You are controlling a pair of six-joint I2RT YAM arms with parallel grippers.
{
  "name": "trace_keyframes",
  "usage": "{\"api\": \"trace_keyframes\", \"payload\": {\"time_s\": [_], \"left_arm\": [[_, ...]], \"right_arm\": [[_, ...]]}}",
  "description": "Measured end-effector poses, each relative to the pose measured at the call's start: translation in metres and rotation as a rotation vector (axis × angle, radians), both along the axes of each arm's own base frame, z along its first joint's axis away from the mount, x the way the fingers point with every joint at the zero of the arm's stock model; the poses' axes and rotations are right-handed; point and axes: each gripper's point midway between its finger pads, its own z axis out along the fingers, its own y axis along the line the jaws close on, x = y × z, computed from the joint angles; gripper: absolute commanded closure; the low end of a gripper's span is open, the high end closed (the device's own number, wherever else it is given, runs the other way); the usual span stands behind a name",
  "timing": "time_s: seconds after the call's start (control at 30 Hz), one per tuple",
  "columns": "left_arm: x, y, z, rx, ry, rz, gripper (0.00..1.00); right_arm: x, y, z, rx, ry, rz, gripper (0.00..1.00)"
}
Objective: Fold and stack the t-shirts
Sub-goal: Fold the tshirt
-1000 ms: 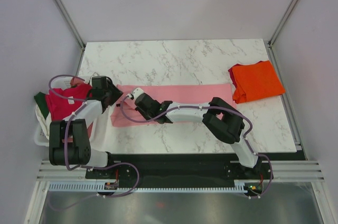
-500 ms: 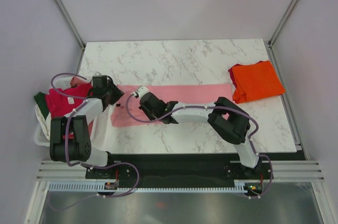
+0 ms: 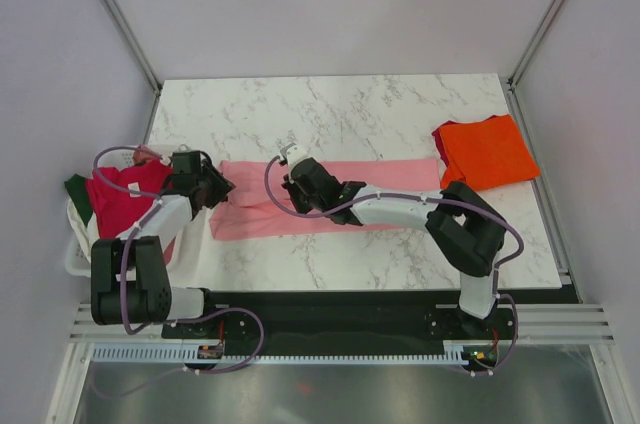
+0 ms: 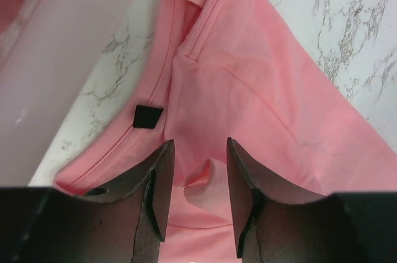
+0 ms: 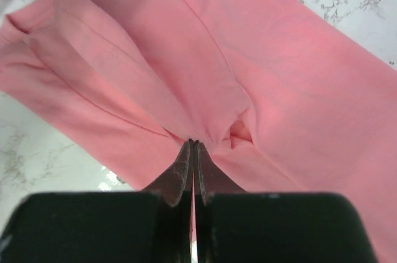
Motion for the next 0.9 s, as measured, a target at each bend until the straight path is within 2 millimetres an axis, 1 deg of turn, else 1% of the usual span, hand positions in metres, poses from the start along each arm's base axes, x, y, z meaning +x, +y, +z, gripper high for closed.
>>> {"api": "trace_keyframes", "payload": {"time_s": [0.1, 0.2, 0.33, 0.37, 0.4, 0.5, 0.53, 0.57, 0.6, 0.7, 0.8, 0.9], "left_arm": [[-0.012, 0.000, 0.003, 0.003, 0.020, 0.003, 0.54], [-0.023, -0.003, 0.009, 0.013, 0.015, -0.004, 0.54], [-0.037, -0.015, 0.014, 0.014, 0.004, -0.039, 0.54], [-0.040, -0.017, 0.014, 0.014, 0.005, -0.048, 0.54], [-0.044, -0.022, 0.012, 0.014, 0.010, -0.062, 0.54], [-0.054, -0.029, 0.007, 0.014, 0.027, -0.088, 0.54], [-0.058, -0.030, 0.005, 0.013, 0.034, -0.093, 0.54], [-0.061, -0.031, 0.005, 0.013, 0.038, -0.096, 0.54], [-0.065, -0.031, 0.004, 0.013, 0.042, -0.098, 0.53], [-0.069, -0.031, 0.008, 0.014, 0.033, -0.100, 0.53], [-0.072, -0.031, 0.012, 0.017, 0.026, -0.098, 0.53], [-0.075, -0.030, 0.015, 0.019, 0.021, -0.096, 0.53]], "right_arm": [[-0.005, 0.001, 0.017, 0.050, -0.006, 0.013, 1.00], [-0.010, 0.004, 0.021, 0.080, 0.006, 0.027, 1.00], [-0.022, -0.002, 0.007, 0.069, 0.052, 0.038, 1.00], [-0.024, -0.004, 0.003, 0.062, 0.065, 0.041, 0.99], [-0.027, -0.007, 0.000, 0.054, 0.083, 0.042, 0.94], [-0.029, -0.010, -0.004, 0.045, 0.107, 0.036, 0.92], [-0.029, -0.012, -0.005, 0.040, 0.115, 0.031, 0.89], [-0.029, -0.014, -0.007, 0.036, 0.123, 0.025, 0.83], [-0.029, -0.017, -0.009, 0.030, 0.134, 0.016, 0.71], [-0.026, -0.022, -0.009, 0.037, 0.154, -0.003, 0.54], [-0.021, -0.029, -0.004, 0.060, 0.171, -0.015, 0.48], [-0.019, -0.041, 0.006, 0.105, 0.198, -0.014, 0.45]]}}
